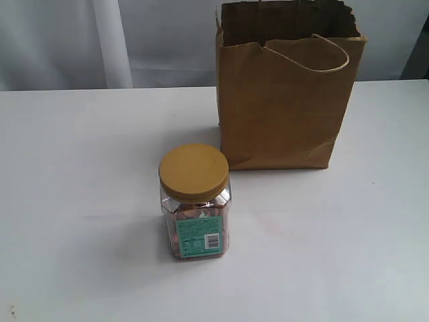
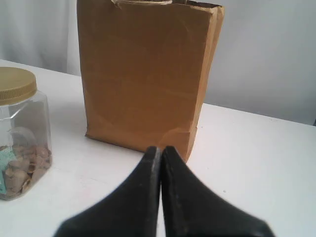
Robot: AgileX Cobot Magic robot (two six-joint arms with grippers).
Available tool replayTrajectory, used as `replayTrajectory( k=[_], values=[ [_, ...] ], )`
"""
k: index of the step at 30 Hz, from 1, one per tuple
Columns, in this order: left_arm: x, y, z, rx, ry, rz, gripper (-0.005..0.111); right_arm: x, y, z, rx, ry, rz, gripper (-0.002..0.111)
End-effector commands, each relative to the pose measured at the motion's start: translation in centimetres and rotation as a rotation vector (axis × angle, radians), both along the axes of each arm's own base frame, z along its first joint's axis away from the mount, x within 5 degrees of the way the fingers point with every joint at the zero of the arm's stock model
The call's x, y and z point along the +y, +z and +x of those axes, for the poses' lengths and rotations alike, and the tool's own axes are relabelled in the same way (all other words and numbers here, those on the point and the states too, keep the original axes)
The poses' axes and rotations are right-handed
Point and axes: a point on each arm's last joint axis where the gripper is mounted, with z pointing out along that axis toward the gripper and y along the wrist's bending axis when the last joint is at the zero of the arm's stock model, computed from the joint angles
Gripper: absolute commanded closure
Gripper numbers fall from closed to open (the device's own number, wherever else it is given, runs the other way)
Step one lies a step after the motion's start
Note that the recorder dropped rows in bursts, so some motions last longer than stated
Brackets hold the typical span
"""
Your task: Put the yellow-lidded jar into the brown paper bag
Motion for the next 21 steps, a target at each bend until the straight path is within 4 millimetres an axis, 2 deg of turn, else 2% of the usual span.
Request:
replayTrajectory(
  k=[1,16,21],
  values=[
    [-0.06,0.14,0.04,-0.009,-0.006,-0.007,0.106,-0.05,-0.12,-0.03,0.001,-0.009,-0.006,0.108],
    [-0.06,0.14,0.04,-0.009,-0.006,-0.007,0.106,-0.09,-0.09,-0.03,-0.002,-0.011,-0.025,0.108],
    [-0.06,0.14,0.04,-0.009,-0.006,-0.007,0.106,-0.34,0.72,0.03,-0.091,-0.039,-0.026,0.108]
  ],
)
